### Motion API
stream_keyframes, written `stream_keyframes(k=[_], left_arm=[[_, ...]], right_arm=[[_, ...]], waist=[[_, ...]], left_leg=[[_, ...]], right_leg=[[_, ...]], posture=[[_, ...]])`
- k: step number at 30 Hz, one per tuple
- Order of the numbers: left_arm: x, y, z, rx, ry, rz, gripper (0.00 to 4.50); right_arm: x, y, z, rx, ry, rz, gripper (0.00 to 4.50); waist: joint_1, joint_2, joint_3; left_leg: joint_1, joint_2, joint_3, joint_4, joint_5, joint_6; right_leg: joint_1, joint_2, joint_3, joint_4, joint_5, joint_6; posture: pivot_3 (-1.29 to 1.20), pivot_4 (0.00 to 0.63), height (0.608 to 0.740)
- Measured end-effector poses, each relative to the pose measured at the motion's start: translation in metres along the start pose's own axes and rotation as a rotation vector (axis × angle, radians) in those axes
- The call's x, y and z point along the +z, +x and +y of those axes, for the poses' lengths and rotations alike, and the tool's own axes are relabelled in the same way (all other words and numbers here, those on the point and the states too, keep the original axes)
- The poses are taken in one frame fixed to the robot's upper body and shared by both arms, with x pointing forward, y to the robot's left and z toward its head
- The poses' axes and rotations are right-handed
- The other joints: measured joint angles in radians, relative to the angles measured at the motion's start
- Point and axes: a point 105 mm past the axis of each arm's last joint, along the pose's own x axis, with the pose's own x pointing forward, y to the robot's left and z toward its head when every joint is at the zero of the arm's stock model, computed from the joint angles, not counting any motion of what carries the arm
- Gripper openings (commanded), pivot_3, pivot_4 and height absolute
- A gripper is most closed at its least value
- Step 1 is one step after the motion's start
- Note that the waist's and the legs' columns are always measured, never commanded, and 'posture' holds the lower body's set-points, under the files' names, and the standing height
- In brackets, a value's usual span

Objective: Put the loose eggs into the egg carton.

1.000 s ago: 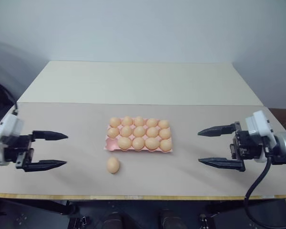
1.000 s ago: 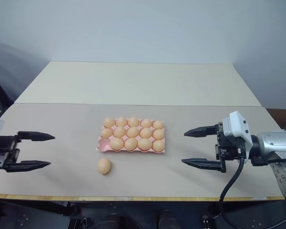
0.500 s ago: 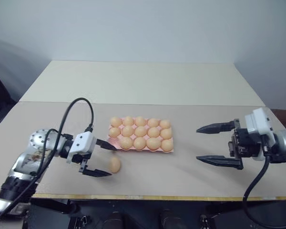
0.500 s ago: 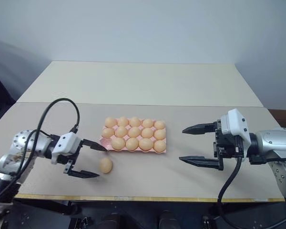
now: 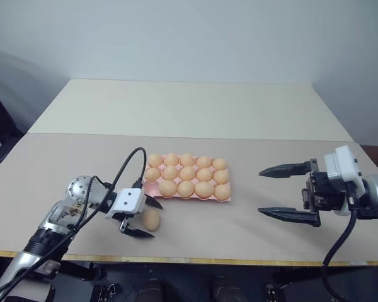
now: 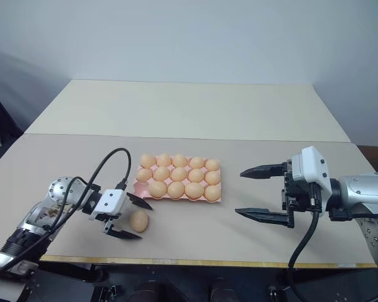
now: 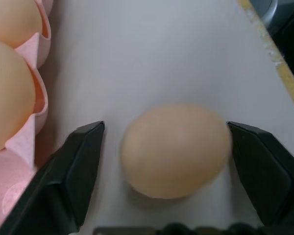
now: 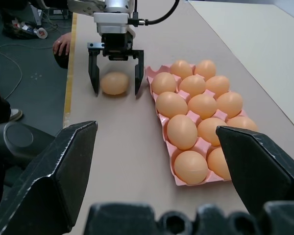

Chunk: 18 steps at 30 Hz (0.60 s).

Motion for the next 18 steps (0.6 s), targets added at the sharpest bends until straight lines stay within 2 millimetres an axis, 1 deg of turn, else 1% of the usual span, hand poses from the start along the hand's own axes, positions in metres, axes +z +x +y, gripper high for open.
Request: stream_keyframes(k=[2,3,8,12,14,16,18], left_arm=[[0.001,0.0,0.0,-0.002,0.0,-0.004,2.56],[0.001,0.0,0.0,-0.005,0.001,-0.006,2.4],[0.006,-0.004,0.0,-0.004,-0.001,-0.04,2.38],[0.02,-0.017,0.005,0.033,-0.036,-0.126,2.38],[0.028,-0.029,0.016,0.111,-0.078,-0.187,2.38],[0.037,-0.046,0.033,0.217,-0.101,-0.229,2.38],[0.038,-0.059,0.046,0.303,-0.102,-0.229,2.38]], right_arm=[[0.001,0.0,-0.001,-0.003,-0.001,-0.005,4.5],[0.001,0.0,-0.001,-0.006,-0.001,-0.006,4.5],[0.003,0.0,-0.002,-0.014,-0.006,-0.01,4.5],[0.004,0.0,-0.003,-0.015,-0.009,-0.012,4.5],[0.004,0.0,-0.003,-0.014,-0.009,-0.012,4.5],[0.004,0.0,-0.003,-0.014,-0.009,-0.012,4.5],[0.003,0.001,-0.003,-0.015,-0.008,-0.012,4.5]], waist=[[-0.002,0.0,0.0],[-0.002,0.0,0.0],[-0.002,0.0,0.0],[-0.002,0.0,0.0],[-0.002,0.0,0.0],[-0.002,0.0,0.0],[-0.001,0.0,0.0]], left_leg=[[0.0,0.0,0.0,0.0,0.0,0.0],[0.0,0.0,0.0,0.0,0.0,0.0],[0.0,0.0,0.0,0.0,0.0,0.0],[0.0,0.0,0.0,0.0,0.0,0.0],[0.0,0.0,0.0,0.0,0.0,0.0],[0.0,0.0,0.0,0.0,0.0,0.0],[0.001,0.0,0.0,0.0,0.0,0.0]], right_leg=[[0.0,0.0,0.0,0.0,0.0,0.0],[0.0,0.0,0.0,0.0,0.0,0.0],[0.0,0.0,0.0,0.0,0.0,0.0],[0.0,0.0,0.0,0.0,0.0,0.0],[0.0,0.0,0.0,0.001,0.0,0.0],[0.0,0.0,0.0,0.001,0.0,0.0],[0.001,0.0,0.0,0.001,0.0,0.0]], posture=[[0.0,0.15,0.74],[0.0,0.15,0.74],[0.0,0.15,0.74],[0.0,0.15,0.74],[0.0,0.15,0.74],[0.0,0.15,0.74],[0.0,0.15,0.74]])
